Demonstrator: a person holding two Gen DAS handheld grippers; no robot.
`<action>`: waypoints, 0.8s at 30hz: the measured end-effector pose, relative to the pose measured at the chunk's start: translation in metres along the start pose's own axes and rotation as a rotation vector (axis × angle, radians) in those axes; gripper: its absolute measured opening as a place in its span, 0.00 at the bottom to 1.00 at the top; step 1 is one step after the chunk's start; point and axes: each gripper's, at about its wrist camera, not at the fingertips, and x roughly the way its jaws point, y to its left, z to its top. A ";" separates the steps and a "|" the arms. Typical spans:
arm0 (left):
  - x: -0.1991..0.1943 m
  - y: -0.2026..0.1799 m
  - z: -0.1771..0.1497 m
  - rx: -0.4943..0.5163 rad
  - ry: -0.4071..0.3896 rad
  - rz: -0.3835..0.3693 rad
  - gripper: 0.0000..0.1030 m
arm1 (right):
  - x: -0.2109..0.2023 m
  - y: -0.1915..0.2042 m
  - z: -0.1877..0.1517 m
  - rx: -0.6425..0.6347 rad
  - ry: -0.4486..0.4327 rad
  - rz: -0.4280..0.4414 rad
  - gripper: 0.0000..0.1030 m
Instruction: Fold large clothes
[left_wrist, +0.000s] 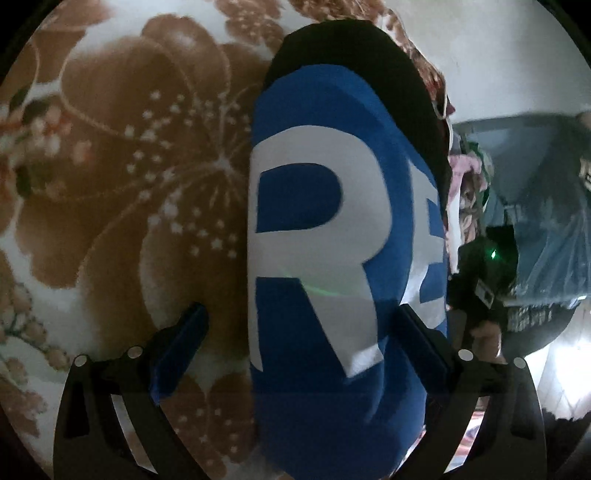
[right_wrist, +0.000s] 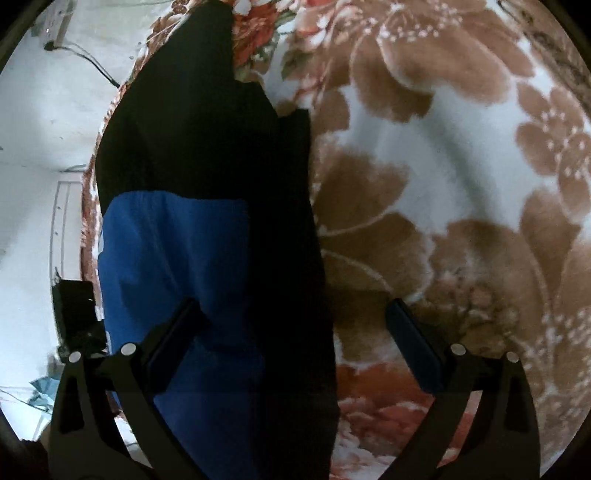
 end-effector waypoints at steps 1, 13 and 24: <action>0.000 0.000 -0.001 -0.002 -0.006 -0.002 0.96 | 0.001 0.001 -0.002 0.011 0.000 0.034 0.96; 0.019 -0.013 -0.012 0.015 0.013 -0.083 0.94 | 0.022 0.018 -0.017 0.033 0.045 0.176 0.96; 0.008 -0.029 -0.012 -0.030 -0.022 -0.129 0.66 | 0.023 0.054 -0.019 -0.008 0.091 0.246 0.60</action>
